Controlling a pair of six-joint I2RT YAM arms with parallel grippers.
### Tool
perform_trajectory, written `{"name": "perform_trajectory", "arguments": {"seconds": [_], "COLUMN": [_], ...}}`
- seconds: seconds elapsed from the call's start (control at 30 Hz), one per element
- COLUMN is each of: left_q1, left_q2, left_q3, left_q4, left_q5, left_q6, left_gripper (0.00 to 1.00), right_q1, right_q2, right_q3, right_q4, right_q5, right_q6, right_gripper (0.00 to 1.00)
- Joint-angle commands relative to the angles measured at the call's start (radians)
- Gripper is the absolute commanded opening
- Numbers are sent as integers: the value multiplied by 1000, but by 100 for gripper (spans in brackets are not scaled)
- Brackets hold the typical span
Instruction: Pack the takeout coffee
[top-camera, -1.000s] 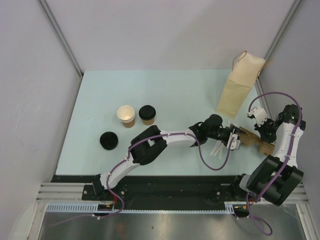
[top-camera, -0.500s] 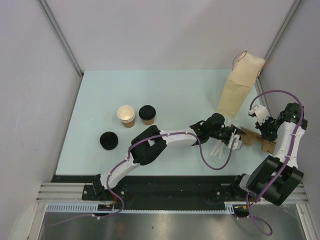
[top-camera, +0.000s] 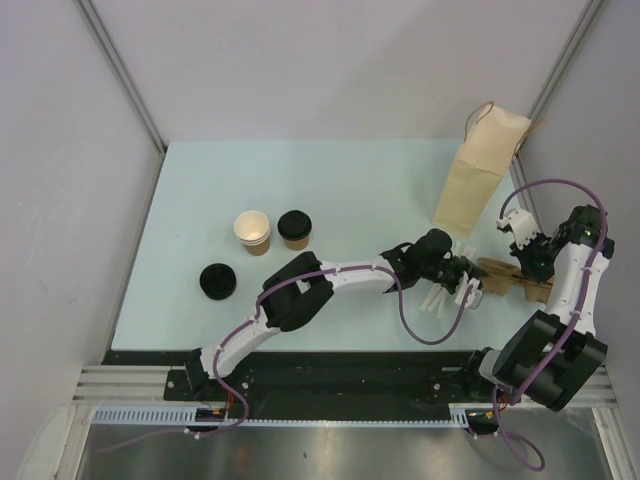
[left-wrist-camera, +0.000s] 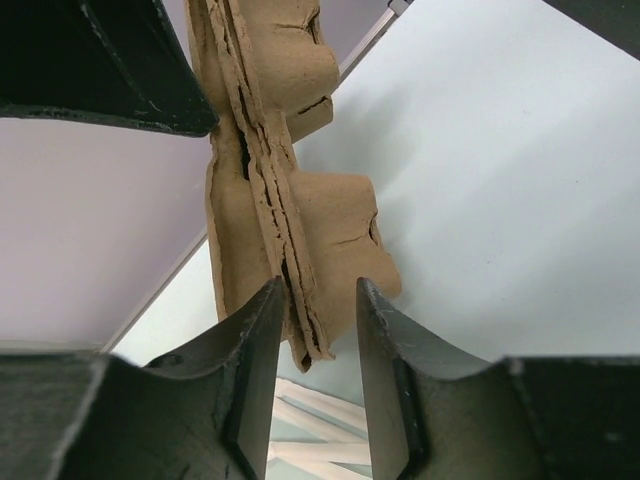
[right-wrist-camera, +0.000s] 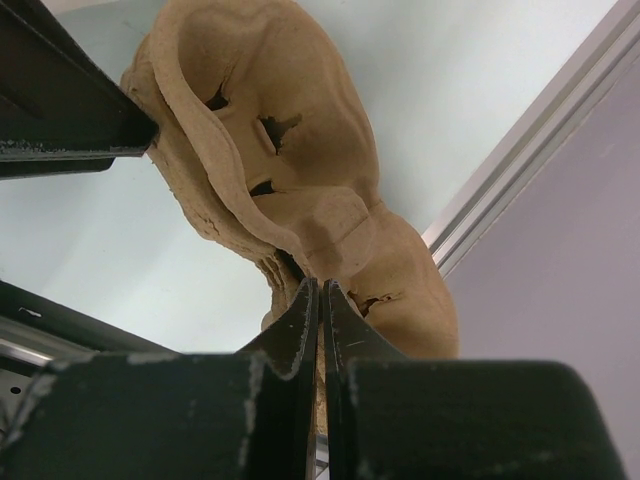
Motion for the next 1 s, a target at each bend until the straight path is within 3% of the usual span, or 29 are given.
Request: {"name": "perform_trajectory", "arguments": {"seconds": [0.0,0.37,0.63,0.8,0.9,0.97], "left_q1": [-14,-17,-20,-22,-23,-28], "left_q2": [-20,14,29,38,35,28], "left_q3": [-1,34,65,86,83,63], "left_q4": [-25,45,13,-5,-15,-5], "left_q5": [2,-150,-150,-156,-159,-167], "left_q6": [23,-54,-42,-35,-23,3], "left_gripper": [39,44,42,33,22,8], "right_q1": [-4,-38,-41,-45,-50,-52], "right_q2": [1,1,-7,-9,-9,-5], "right_q3": [45,45,45,46,46,46], "right_q4": [5,-71,-118,-132,-126,-117], "right_q5": [-45,-83,-116,-125,-123,-125], "right_q6": [13,-23,-50,-58,-53,-46], "right_gripper": [0,0,0,0,0,0]}}
